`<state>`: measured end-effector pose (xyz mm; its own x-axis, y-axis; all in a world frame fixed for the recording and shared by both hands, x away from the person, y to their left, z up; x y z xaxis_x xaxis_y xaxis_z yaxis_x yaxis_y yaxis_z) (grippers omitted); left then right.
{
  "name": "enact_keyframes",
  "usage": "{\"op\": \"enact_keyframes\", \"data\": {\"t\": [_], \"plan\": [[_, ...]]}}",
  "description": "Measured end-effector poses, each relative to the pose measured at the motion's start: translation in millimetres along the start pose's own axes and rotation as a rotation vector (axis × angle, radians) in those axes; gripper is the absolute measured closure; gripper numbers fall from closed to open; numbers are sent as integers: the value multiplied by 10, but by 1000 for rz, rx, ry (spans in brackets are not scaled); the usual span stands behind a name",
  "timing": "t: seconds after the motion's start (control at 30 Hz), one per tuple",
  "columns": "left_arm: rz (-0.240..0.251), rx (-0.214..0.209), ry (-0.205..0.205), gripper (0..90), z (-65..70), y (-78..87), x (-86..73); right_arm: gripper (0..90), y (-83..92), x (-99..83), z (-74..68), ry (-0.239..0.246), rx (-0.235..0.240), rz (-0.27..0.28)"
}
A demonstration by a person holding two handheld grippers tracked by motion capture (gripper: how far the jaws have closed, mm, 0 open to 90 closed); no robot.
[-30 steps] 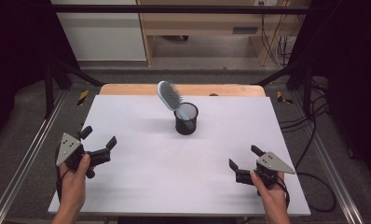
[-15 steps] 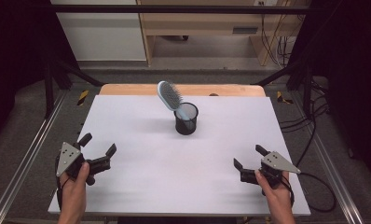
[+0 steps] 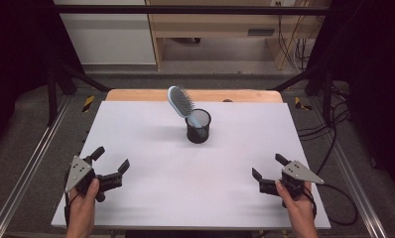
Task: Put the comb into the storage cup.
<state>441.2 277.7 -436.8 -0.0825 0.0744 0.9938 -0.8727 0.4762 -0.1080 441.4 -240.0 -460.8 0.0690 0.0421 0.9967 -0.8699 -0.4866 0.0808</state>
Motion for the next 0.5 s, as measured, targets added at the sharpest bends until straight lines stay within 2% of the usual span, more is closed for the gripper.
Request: {"op": "enact_keyframes", "data": {"t": [0.33,0.5], "plan": [[3,-3,15,15,-28,115,-60,29,27,5,50,3,-5,14],[9,28,21,15,-109,155,-66,27,40,17,106,19,-19,41]]}}
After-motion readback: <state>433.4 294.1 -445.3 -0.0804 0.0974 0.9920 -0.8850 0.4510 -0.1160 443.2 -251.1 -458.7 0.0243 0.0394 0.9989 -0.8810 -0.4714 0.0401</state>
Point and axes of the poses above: each handheld gripper's, and its own axes: y roughly backward along the jaws, x roughly out of its top, z roughly to its right, the point moved 3 cm from there along -y, roughly forward along the jaws, and after that the axes turned 11 degrees about z, right-handed, at the moved point
